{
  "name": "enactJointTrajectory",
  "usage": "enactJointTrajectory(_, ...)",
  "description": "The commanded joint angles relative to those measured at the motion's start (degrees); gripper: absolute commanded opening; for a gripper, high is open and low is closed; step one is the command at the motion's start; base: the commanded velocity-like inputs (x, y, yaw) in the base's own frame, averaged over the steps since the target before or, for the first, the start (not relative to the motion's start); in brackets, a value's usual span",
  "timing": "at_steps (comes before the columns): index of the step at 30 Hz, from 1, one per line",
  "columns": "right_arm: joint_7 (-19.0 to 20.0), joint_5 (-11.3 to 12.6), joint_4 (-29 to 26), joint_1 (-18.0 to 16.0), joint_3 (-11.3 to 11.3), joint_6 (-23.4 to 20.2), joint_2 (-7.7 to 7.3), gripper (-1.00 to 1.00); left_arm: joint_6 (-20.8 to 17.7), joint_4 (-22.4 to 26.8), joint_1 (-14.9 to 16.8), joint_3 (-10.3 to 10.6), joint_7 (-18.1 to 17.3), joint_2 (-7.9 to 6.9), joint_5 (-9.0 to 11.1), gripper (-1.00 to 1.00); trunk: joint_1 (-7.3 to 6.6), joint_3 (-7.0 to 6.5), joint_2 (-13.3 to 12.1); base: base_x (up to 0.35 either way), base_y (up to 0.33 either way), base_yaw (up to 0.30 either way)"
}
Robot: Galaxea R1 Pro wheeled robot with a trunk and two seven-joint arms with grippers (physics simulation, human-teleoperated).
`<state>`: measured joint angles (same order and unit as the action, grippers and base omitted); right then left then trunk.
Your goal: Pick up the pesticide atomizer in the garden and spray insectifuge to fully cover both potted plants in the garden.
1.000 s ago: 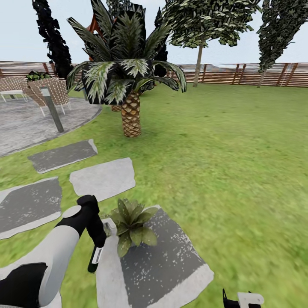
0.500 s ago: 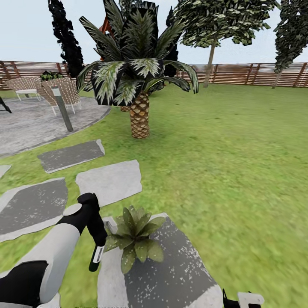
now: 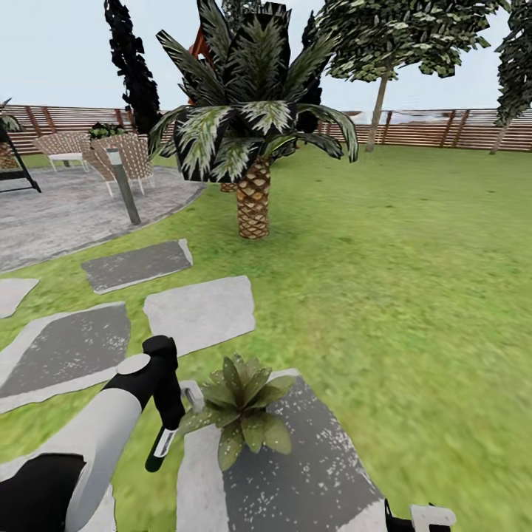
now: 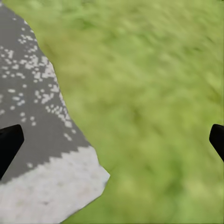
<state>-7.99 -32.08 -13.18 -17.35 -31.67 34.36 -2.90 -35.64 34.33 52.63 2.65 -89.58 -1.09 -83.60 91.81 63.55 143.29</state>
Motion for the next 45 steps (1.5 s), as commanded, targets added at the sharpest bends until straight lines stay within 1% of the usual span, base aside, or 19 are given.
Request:
enactJointTrajectory(1,-0.4,-0.6,0.1,0.0,-0.2,0.2,0.0,1.0,-0.6,0.1,0.0,0.3,-0.4,-0.01,-0.2,-1.0,-0.01,0.05,0.0,0.029,-0.078,0.077)
enactJointTrajectory(7,-0.4,-0.6,0.0,0.0,-0.2,0.2,-0.08,1.0,-0.7,0.1,0.2,0.3,-0.4,-0.04,-0.2,-1.0,-0.01,0.05,0.0,0.03,-0.234,0.014)
enactJointTrajectory(8,-0.1,-0.7,0.3,0.2,0.0,-0.2,0.25,1.0,-0.6,0.1,0.5,-0.1,-0.4,0.29,0.2,-1.0,-0.01,0.05,0.0,0.0,0.0,0.0)
enactJointTrajectory(9,0.0,-0.8,0.7,0.2,0.0,-0.2,0.57,1.0,-0.6,0.3,0.3,0.1,-0.4,0.62,0.4,-1.0,-0.01,0.05,0.0,0.0,0.0,0.0)
enactJointTrajectory(13,0.1,-0.8,0.8,0.2,0.0,-0.1,1.88,1.0,-0.6,0.6,0.2,0.3,-0.4,0.19,0.4,-1.0,-0.01,0.05,0.0,0.0,0.0,0.0)
enactJointTrajectory(19,0.2,-1.0,2.1,0.2,-0.1,-0.1,3.72,1.0,-0.7,0.7,0.9,0.3,-0.4,0.13,0.4,-1.0,-0.01,0.05,0.0,0.0,0.0,0.0)
enactJointTrajectory(24,0.2,-1.0,2.0,0.2,-0.1,0.0,3.62,1.0,-0.5,1.0,1.4,0.5,-0.4,0.04,-0.1,-1.0,-0.01,0.05,0.0,0.0,0.0,0.0)
enactJointTrajectory(30,0.2,-1.0,2.0,0.2,-0.1,0.0,2.77,1.0,-0.6,1.0,2.0,0.6,-0.4,0.06,-0.5,-1.0,-0.01,0.05,0.0,0.0,0.0,0.0)
enactJointTrajectory(34,0.2,-1.0,2.0,0.2,-0.1,0.0,2.73,1.0,-0.7,0.9,3.4,0.5,-0.4,0.15,-0.7,-1.0,-0.01,0.05,0.0,0.0,0.0,0.001)
enactJointTrajectory(43,0.1,-1.0,2.0,0.2,-0.1,0.0,2.73,1.0,-0.7,0.9,3.7,0.5,-0.4,0.73,-0.7,-1.0,-0.01,0.05,0.0,0.001,0.0,0.176)
enactJointTrajectory(45,0.0,-1.0,2.0,0.2,-0.1,0.0,2.73,1.0,-0.7,0.9,4.4,0.6,-0.4,0.67,-0.7,-1.0,-0.01,0.05,0.0,0.134,-0.04,0.018)
